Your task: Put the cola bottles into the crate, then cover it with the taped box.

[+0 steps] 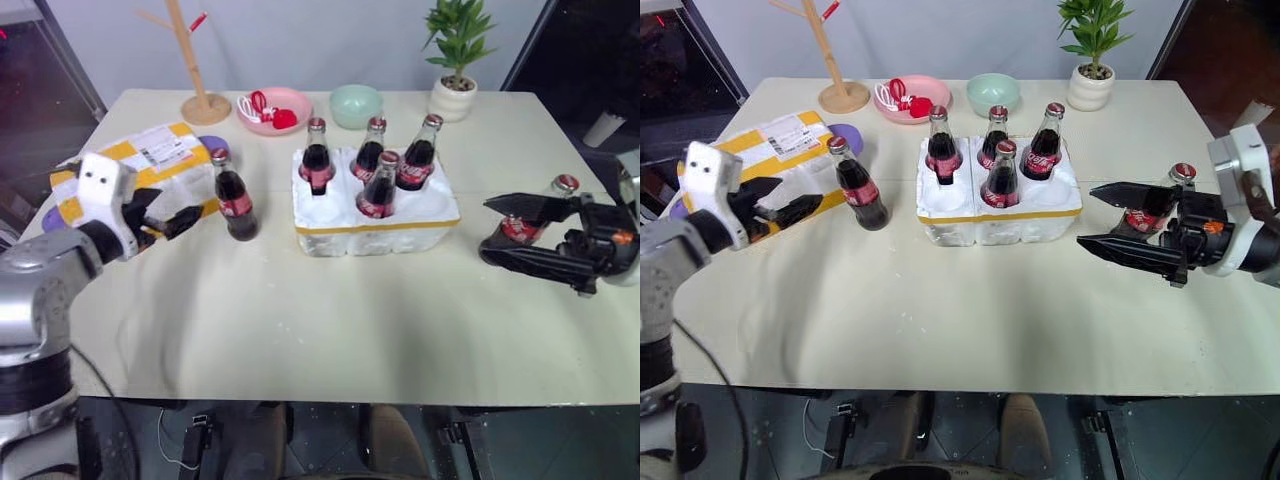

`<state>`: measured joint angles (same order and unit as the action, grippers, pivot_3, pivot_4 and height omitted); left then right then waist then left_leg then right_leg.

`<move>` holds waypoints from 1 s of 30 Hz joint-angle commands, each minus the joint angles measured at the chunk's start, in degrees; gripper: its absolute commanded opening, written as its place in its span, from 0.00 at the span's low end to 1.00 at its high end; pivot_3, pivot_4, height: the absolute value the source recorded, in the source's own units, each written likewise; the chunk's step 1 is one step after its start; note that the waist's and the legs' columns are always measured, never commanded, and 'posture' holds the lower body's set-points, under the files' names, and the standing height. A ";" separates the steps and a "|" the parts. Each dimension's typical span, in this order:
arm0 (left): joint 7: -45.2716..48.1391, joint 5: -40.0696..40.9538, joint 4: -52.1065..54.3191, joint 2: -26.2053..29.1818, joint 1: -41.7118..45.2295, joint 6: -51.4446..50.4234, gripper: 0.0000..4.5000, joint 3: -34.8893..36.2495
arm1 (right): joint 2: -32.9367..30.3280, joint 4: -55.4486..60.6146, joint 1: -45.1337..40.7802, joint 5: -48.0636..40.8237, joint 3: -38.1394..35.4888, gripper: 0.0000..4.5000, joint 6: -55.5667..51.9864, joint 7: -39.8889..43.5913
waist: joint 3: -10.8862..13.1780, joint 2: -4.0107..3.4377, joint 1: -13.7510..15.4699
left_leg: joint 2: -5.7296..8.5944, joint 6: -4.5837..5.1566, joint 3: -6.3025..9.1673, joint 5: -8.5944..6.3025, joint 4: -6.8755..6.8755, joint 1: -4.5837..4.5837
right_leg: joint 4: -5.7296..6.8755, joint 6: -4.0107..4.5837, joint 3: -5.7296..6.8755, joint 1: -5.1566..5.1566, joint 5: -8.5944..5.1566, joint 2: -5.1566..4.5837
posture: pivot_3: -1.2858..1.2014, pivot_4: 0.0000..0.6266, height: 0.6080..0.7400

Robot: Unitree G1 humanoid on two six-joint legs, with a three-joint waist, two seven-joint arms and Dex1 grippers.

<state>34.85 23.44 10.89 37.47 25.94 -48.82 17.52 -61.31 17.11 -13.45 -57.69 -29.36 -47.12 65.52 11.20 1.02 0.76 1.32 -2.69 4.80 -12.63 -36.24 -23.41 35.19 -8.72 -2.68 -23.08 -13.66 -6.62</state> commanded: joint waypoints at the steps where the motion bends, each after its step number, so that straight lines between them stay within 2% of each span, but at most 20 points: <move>1: 1.59 -1.49 -4.35 -0.37 2.37 5.58 0.99 -3.73 | -0.17 0.68 -0.84 -1.20 -1.42 1.00 0.29 0.04 | -0.01 0.01 -0.38 | -0.01 0.00 -0.01 0.00 0.03 0.00 | 0.00 -0.02 0.00 -0.02 0.01 0.00 | 0.52 0.24 0.99; 7: 4.48 -1.63 -10.13 0.52 4.53 9.46 0.99 -6.30 | 0.57 1.40 -0.71 -1.06 -1.65 1.00 0.35 -1.16 | 0.00 0.02 -1.68 | -0.05 0.02 -0.03 -0.01 0.20 0.02 | 0.17 -0.06 0.00 -0.23 0.03 0.02 | 0.52 0.24 0.99; 14: 4.85 -5.40 -21.84 -3.15 11.12 16.05 0.99 -11.20 | 1.42 1.71 -1.04 -1.17 -1.62 1.00 0.39 -2.74 | 0.00 0.03 -0.98 | -0.03 0.02 -0.02 -0.01 0.08 0.00 | 0.14 -0.06 0.00 -0.13 0.03 0.02 | 0.52 0.24 0.99; 17: 7.56 -5.26 -22.93 -3.46 12.39 18.08 0.80 -12.31 | 1.49 1.88 -1.40 -1.42 -1.70 1.00 0.23 -3.41 | 0.00 0.03 -1.27 | -0.02 0.01 -0.02 -0.01 0.08 -0.03 | 0.08 -0.08 0.00 -0.13 0.04 0.01 | 0.52 0.24 0.99; 19: 8.34 -5.15 -23.12 -2.90 13.00 17.82 0.60 -12.22 | 1.49 1.97 -1.48 -1.73 -1.98 1.00 0.03 -3.84 | 0.00 0.03 -1.42 | -0.02 0.02 -0.01 -0.01 0.12 -0.03 | 0.10 -0.08 0.00 -0.17 0.04 0.01 | 0.52 0.24 0.99; 23: 10.46 -2.76 -22.73 -0.72 15.24 14.31 0.61 -9.56 | 1.52 2.49 -0.65 -1.95 -2.62 1.00 -0.19 -4.46 | 0.03 0.07 -1.46 | -0.03 0.02 -0.02 -0.01 0.13 -0.04 | 0.16 -0.08 0.00 -0.22 0.04 0.01 | 0.52 0.24 0.99; 26: 15.52 2.54 -21.21 2.39 18.51 8.32 0.61 -7.36 | 1.63 3.01 0.11 -2.18 -3.01 1.00 -0.31 -5.05 | 0.09 0.16 -1.49 | -0.03 0.02 -0.01 -0.01 0.12 -0.09 | 0.18 -0.09 0.00 -0.27 0.05 0.02 | 0.52 0.24 0.99; 30: 22.37 10.67 -21.79 5.91 27.19 -1.51 0.61 -6.05 | 1.50 4.05 1.78 -1.74 -3.58 1.00 -0.09 -5.40 | 0.14 0.24 -1.31 | -0.03 0.02 0.03 -0.01 0.09 -0.15 | 0.20 -0.09 0.05 -0.29 0.04 0.02 | 0.52 0.24 0.99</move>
<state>53.74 29.24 -13.91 41.61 48.30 -48.29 8.19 -59.66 19.51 -11.70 -58.77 -30.36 -47.61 60.43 11.34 1.26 -0.54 1.29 -2.67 4.85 -12.63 -36.17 -23.59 35.39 -8.82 -2.61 -23.38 -13.61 -6.60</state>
